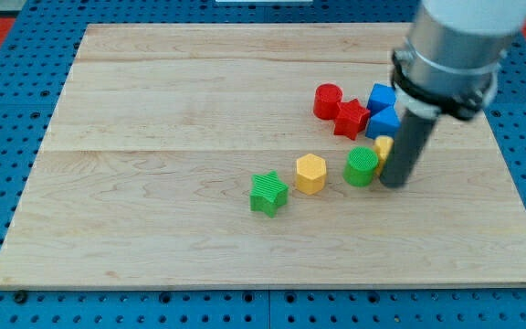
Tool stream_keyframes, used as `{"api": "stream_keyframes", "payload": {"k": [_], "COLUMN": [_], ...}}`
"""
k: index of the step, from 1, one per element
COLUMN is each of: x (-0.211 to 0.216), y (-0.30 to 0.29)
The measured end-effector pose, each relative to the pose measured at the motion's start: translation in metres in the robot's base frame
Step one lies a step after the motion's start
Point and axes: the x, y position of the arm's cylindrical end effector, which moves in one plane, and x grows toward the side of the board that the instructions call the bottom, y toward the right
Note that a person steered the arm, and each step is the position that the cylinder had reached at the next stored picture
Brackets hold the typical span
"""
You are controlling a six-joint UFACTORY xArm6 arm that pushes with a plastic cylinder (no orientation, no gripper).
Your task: Place the green circle towards the top of the yellow hexagon
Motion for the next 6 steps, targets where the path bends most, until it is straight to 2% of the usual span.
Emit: {"api": "stream_keyframes", "payload": {"k": [2, 3, 4, 6], "x": [0.039, 0.017, -0.03, 0.088], "y": [0.04, -0.023, -0.067, 0.029]}}
